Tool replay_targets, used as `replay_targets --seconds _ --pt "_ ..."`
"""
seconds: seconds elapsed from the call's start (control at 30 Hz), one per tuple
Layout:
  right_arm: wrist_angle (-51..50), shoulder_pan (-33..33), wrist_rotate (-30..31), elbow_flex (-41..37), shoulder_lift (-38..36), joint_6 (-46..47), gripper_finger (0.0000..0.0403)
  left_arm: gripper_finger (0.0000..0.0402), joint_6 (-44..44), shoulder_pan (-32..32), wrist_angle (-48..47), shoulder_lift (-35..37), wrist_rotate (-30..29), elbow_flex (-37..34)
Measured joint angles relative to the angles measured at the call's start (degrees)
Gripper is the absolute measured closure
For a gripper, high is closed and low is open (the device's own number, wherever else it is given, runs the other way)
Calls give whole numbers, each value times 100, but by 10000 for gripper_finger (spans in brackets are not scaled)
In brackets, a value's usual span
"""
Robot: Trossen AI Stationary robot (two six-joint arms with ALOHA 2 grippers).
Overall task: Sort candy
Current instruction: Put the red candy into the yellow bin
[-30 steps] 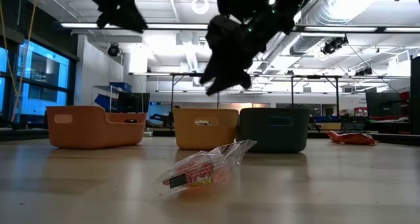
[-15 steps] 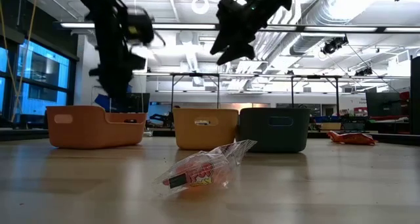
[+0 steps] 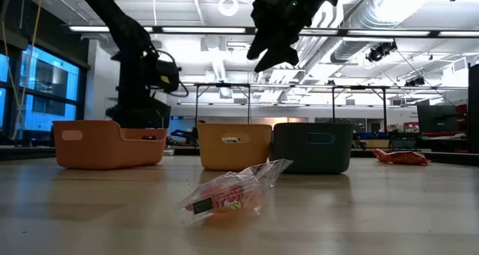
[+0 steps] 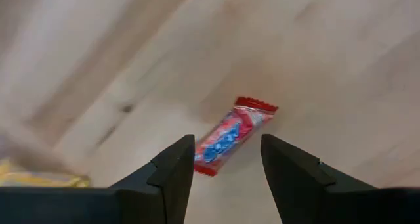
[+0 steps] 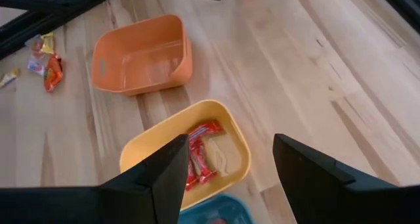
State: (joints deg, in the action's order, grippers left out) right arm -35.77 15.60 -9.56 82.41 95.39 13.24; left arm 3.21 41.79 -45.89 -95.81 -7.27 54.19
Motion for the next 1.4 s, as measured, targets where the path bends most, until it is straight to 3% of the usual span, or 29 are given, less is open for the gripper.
replay_targets --seconds 0.27,0.43,0.6,0.83,0.97,1.17,1.4 --pt "-9 -49 0 0 0 237 187 227 -289 25 -69 -557 200 34" --pt "-52 -73 3 0 -26 344 187 288 -309 -47 -70 -548 224 21" --pt "-130 -78 0 -2 -83 338 187 382 -438 -34 -6 -225 223 -13" --pt "-278 -77 301 -7 -489 273 187 384 -408 22 -12 637 222 -20" --pt "-452 -77 763 -7 -910 218 187 395 -343 -71 170 1339 638 -17" --pt "-687 -77 1468 -7 -1463 232 187 398 199 -1006 934 2124 1340 -9" --pt "-702 -12 1882 -7 -1679 172 187 399 569 -3009 2304 1886 1560 -4"
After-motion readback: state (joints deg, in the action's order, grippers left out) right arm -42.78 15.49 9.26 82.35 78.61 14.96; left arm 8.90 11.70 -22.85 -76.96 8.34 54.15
